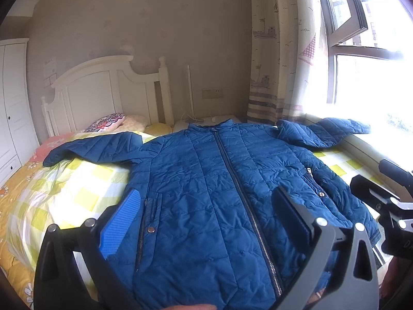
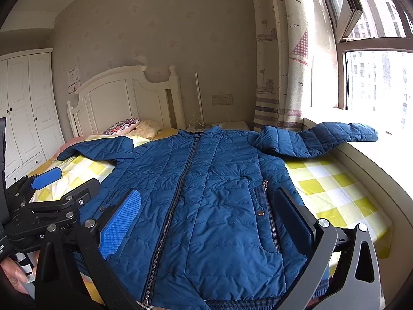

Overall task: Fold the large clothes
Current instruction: 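Grasp the jacket sleeve with the right tool and fold it across the body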

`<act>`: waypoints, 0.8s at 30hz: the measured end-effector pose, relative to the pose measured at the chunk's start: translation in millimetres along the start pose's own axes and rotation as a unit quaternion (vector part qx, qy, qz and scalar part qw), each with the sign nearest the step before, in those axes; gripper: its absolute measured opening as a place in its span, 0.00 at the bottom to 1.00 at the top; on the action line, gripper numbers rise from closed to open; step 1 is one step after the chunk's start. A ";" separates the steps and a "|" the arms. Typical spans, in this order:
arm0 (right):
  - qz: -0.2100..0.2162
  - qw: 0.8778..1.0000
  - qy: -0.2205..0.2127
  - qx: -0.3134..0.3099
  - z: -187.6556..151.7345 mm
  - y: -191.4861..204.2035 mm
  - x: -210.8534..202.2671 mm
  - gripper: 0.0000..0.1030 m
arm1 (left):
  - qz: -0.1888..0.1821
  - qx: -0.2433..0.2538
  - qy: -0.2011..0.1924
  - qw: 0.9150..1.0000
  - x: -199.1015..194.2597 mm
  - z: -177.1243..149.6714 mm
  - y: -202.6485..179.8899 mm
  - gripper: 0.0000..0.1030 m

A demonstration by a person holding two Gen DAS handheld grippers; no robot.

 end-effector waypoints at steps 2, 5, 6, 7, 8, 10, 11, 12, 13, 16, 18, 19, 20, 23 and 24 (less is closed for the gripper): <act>-0.023 0.999 0.024 -0.025 5.2 -5.4 21.2 0.96 | 0.025 0.003 -0.004 1.000 19.8 7.4 10.0 0.98; -0.029 0.997 0.071 0.002 12.1 -35.6 56.0 0.96 | 0.056 -0.020 0.027 0.998 60.6 16.7 39.7 0.98; -0.026 0.996 0.082 0.034 13.3 -53.2 67.4 0.96 | 0.072 -0.031 0.040 0.996 76.4 18.3 52.6 0.98; -0.025 0.993 0.095 0.072 13.6 -73.4 79.6 0.96 | 0.085 -0.042 0.056 0.994 92.5 18.3 65.2 0.98; -0.026 0.986 0.114 0.116 12.1 -95.6 93.8 0.96 | 0.078 -0.049 0.074 0.993 109.3 16.7 74.9 0.98; -0.040 0.971 0.138 0.192 7.1 -142.4 122.8 0.96 | 0.054 -0.054 0.131 0.988 145.0 7.1 90.5 0.98; -0.053 0.965 0.137 0.215 5.9 -164.0 135.9 0.96 | 0.049 -0.058 0.154 0.985 160.7 1.1 97.5 0.98; -0.075 0.961 0.136 0.229 5.6 -186.0 149.4 0.96 | 0.055 -0.064 0.169 0.982 173.8 -5.7 105.5 0.98; -0.096 0.956 0.137 0.242 5.0 -206.2 162.8 0.96 | 0.064 -0.068 0.177 0.980 184.6 -14.3 112.4 0.98; -0.128 0.936 0.145 0.292 2.0 -256.7 201.6 0.96 | 0.046 -0.078 0.210 0.974 209.3 -43.7 121.0 0.98; -0.150 0.928 0.148 0.308 1.7 -281.4 222.6 0.96 | 0.017 -0.099 0.254 0.962 223.7 -64.3 123.8 0.98; -0.154 0.924 0.152 0.316 1.2 -290.8 233.9 0.96 | 0.008 -0.110 0.246 0.963 222.1 -62.9 127.1 0.98; -0.156 0.920 0.154 0.324 0.5 -299.5 245.0 0.96 | 0.001 -0.120 0.242 0.963 222.3 -62.8 130.2 0.98; -0.167 0.909 0.158 0.348 -1.1 -321.4 272.2 0.96 | 0.000 -0.121 0.239 0.963 221.0 -65.4 131.1 0.98; -0.177 0.907 0.164 0.345 -1.1 -326.7 279.8 0.96 | 0.000 -0.121 0.241 0.963 220.8 -65.5 129.8 0.98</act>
Point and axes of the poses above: each gripper's, at about its wrist camera, not at the fingertips, and x roughly the way its jaws point, y to its left, z to its top, the point moved 6 cm from there along x, roughly the way its jaws point, and after that the axes turned 2 degrees about -x, right-handed, at the moved point
